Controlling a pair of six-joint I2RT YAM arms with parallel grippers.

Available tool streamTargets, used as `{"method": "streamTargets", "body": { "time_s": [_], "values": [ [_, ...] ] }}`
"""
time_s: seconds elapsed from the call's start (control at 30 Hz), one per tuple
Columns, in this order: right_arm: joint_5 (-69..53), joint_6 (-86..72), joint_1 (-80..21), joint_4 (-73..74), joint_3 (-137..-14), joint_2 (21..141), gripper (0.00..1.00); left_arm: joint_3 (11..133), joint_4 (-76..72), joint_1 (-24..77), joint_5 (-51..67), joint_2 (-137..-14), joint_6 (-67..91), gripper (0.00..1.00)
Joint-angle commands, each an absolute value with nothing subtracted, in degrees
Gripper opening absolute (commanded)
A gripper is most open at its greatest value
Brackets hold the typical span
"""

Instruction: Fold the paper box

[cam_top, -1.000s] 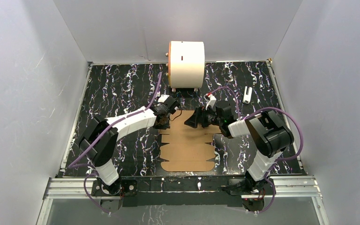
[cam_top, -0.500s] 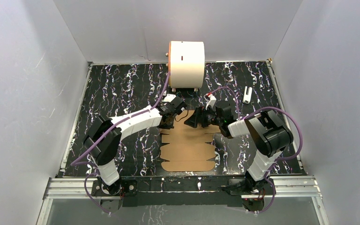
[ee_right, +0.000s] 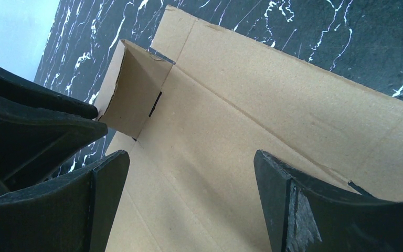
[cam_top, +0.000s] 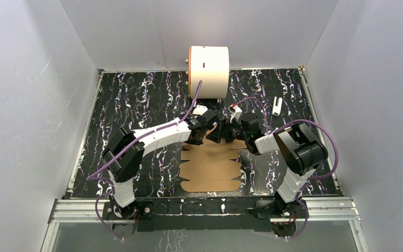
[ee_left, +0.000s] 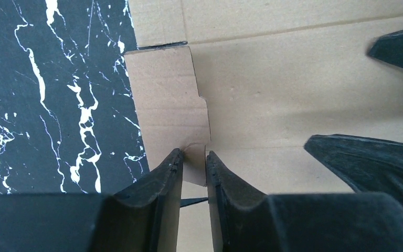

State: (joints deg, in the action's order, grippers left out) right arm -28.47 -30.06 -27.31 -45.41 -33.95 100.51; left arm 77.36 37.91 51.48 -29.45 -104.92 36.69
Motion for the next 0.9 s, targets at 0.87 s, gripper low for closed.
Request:
{"method": "streamTargets", "body": {
  "time_s": [0.87],
  "values": [
    [-28.85, -29.37, -28.38, -41.21, -34.25, 99.38, 0.98, 71.64, 32.26, 54.23, -32.07, -91.19, 38.95, 0.43]
  ]
}}
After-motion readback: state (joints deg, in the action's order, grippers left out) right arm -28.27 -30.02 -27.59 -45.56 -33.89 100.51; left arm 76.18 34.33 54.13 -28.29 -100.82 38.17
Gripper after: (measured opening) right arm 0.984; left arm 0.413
